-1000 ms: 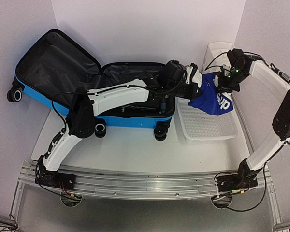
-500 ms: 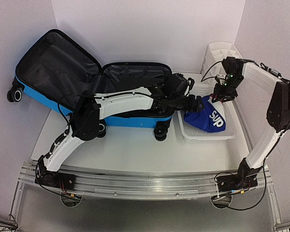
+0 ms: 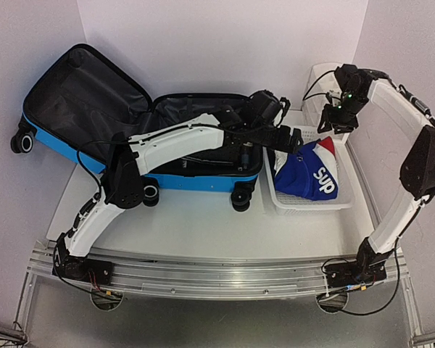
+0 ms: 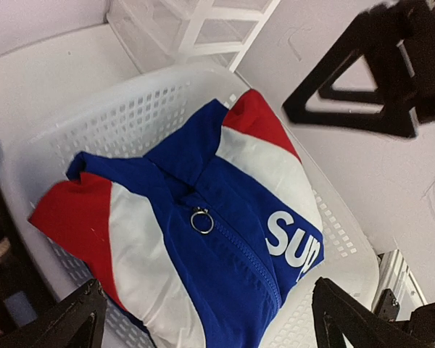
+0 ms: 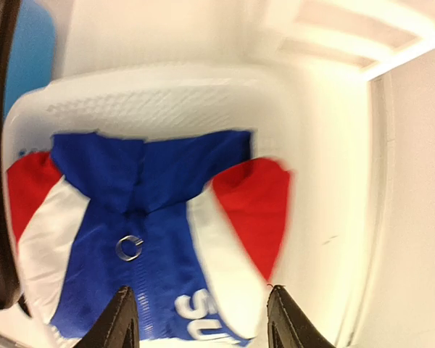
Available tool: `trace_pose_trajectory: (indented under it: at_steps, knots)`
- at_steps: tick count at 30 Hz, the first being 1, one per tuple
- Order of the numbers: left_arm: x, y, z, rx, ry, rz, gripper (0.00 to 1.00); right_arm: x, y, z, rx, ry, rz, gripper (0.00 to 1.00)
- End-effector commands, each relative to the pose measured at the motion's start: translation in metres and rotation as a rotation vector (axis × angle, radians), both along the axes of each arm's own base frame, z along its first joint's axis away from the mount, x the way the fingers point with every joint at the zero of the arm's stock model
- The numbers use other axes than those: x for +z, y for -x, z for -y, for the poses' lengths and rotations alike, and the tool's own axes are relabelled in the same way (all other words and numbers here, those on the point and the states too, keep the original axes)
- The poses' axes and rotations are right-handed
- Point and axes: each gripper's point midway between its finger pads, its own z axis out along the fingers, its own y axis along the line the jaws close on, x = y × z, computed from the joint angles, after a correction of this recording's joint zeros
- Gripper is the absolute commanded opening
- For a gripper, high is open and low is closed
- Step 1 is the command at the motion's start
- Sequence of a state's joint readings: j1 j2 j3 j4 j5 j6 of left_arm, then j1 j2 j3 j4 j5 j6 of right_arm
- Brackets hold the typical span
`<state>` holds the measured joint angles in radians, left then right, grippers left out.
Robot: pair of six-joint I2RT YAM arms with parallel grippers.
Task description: Open, take out, and arrange the luggage
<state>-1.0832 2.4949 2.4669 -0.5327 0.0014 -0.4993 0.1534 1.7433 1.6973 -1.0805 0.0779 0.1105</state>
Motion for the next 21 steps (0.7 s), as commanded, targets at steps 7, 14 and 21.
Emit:
trace_pose_trajectory:
  at_steps: [7, 14, 21]
  knots:
    - [0.14, -0.074, -0.141, 0.115, -0.018, 0.216, 0.85, -0.065, 0.001, -0.12, -0.016, -0.379, -0.075, 0.34]
    - [0.087, -0.116, -0.27, 0.281, -0.215, 0.124, 0.84, -0.154, 0.013, -0.101, -0.112, -0.21, -0.221, 0.33]
    - [0.066, -0.135, -0.342, 0.369, -0.29, 0.086, 0.85, -0.138, -0.002, -0.109, -0.076, -0.224, -0.185, 0.39]
